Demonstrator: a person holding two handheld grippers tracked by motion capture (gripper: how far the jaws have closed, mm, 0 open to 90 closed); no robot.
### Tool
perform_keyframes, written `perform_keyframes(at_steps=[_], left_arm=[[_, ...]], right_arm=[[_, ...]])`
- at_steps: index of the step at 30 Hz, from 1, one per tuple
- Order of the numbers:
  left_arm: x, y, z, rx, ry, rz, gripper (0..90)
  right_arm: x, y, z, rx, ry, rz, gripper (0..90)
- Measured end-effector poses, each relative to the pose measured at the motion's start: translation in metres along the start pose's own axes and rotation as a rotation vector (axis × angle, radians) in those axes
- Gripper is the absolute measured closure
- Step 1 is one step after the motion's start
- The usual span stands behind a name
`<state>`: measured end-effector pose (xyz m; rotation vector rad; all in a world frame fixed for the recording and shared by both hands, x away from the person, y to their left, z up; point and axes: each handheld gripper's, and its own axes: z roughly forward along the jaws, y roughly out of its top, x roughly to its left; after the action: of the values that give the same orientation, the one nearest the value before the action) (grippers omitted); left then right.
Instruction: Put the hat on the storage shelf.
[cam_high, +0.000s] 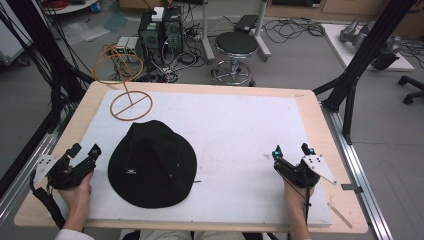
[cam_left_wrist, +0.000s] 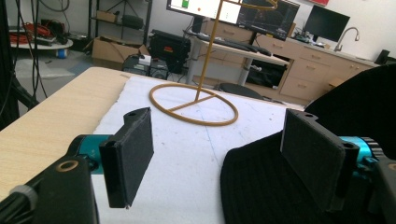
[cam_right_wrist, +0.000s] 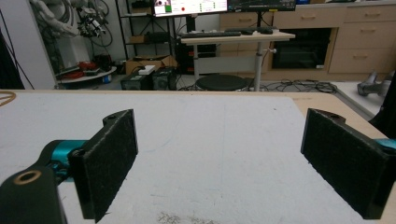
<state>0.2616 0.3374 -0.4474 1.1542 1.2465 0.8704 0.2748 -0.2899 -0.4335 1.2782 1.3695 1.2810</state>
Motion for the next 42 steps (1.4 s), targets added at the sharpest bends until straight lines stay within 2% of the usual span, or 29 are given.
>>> perform_keyframes(at_steps=[5, 17, 25, 29, 37, 42], left_arm=[[0.000, 0.000, 0.000, 0.000, 0.006, -0.013, 25.7], [-0.004, -0.001, 0.005, 0.005, -0.013, -0.005, 25.6], [-0.005, 0.000, 0.005, 0.000, -0.018, -0.007, 25.7], [-0.006, 0.001, 0.004, 0.001, -0.020, 0.013, 25.6], [-0.007, 0.009, -0.002, -0.027, -0.055, 0.002, 25.6], [-0.008, 0.021, -0.007, -0.060, -0.085, 0.012, 26.2]], right_arm=[[0.000, 0.000, 0.000, 0.005, 0.006, -0.008, 10.0], [-0.002, 0.000, -0.002, 0.015, 0.002, 0.011, 10.1], [-0.001, -0.001, -0.003, 0.016, 0.007, -0.003, 10.0], [-0.001, -0.001, -0.002, 0.019, 0.010, 0.007, 10.1], [0.000, -0.001, 0.000, 0.024, 0.019, -0.020, 10.1], [-0.001, -0.001, -0.001, 0.020, 0.002, -0.008, 10.0]])
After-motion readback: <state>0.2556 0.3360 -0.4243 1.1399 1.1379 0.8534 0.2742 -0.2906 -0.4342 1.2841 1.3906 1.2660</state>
